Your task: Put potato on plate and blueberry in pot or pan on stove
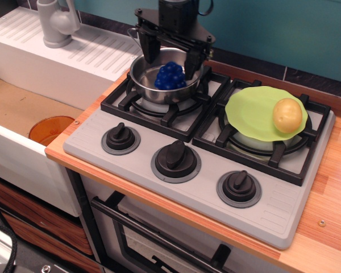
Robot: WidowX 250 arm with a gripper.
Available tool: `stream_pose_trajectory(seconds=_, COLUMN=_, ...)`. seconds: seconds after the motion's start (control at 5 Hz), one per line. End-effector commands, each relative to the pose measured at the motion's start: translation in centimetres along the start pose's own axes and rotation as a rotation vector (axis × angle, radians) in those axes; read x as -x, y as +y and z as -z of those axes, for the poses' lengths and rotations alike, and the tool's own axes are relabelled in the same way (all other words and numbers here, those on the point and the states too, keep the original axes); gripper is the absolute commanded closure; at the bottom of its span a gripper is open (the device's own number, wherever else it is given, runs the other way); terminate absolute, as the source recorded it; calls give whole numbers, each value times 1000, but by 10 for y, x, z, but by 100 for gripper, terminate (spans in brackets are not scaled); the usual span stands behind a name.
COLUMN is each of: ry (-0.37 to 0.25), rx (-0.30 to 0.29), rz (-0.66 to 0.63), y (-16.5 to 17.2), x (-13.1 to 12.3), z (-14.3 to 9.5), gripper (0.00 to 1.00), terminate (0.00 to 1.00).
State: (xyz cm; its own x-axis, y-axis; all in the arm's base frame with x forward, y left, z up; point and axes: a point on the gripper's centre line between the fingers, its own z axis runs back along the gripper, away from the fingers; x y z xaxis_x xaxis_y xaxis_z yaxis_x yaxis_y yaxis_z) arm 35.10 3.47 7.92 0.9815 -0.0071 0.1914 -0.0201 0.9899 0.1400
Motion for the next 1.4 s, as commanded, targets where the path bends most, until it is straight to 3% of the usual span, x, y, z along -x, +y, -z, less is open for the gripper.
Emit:
stream_pose_trajectory(seconds=0.0, ry=-25, rx=-26, rz=0, y=-4, x=-3, z=-43, gripper=0, terminate=0)
stream_pose_trajectory(seconds=1.0, ry=8, rx=7, rz=-76, y=-64, x=17, z=-61, gripper=0, terminate=0)
stream_pose_trajectory(seconds=1.2, ry=13, rx=14, rz=-57, y=-66, x=18, z=-59, gripper=0, terminate=100)
